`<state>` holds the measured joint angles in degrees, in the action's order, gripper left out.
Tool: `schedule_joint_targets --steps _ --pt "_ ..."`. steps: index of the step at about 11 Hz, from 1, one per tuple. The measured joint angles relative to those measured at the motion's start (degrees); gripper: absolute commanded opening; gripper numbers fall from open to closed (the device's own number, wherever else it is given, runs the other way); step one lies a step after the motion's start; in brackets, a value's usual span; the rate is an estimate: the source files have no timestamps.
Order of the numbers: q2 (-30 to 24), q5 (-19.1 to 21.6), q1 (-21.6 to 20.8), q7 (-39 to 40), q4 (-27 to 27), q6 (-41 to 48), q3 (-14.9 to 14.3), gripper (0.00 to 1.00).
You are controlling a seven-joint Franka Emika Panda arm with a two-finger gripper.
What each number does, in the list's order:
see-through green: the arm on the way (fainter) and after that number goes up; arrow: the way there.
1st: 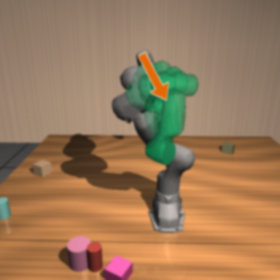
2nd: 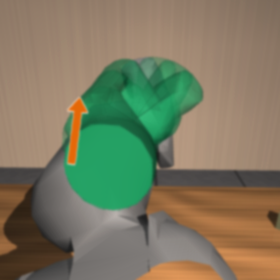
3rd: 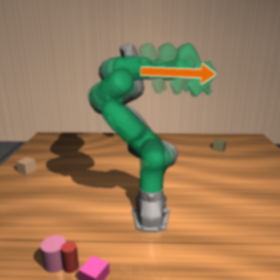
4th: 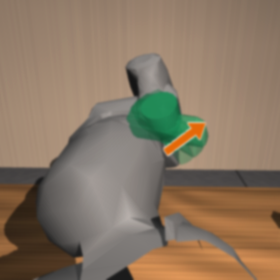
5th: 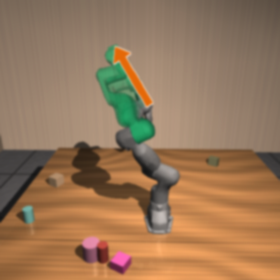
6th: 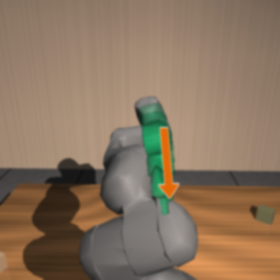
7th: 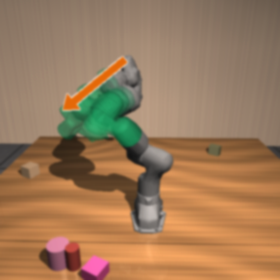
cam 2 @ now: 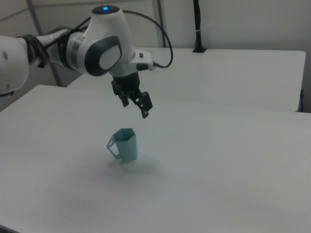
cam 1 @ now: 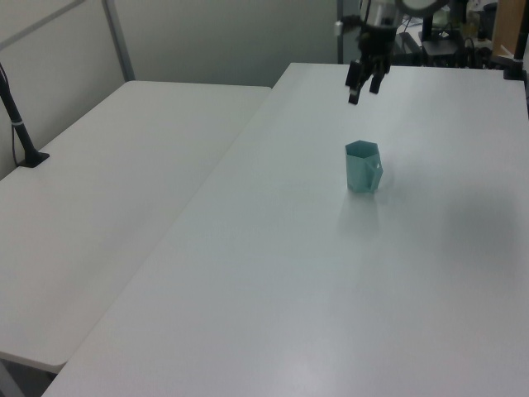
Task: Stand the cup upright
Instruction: 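Open the gripper and raise it away from the cup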
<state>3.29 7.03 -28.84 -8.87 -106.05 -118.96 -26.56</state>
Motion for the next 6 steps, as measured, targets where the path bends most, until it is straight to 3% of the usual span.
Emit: schedule_joint_targets --steps 3,6 --pt "-5.5 0.0 4.2 9.8 3.4 11.5 -0.2 1.0" --pt "-7.5 -1.0 5.3 11.6 6.6 17.5 -0.1 1.0"
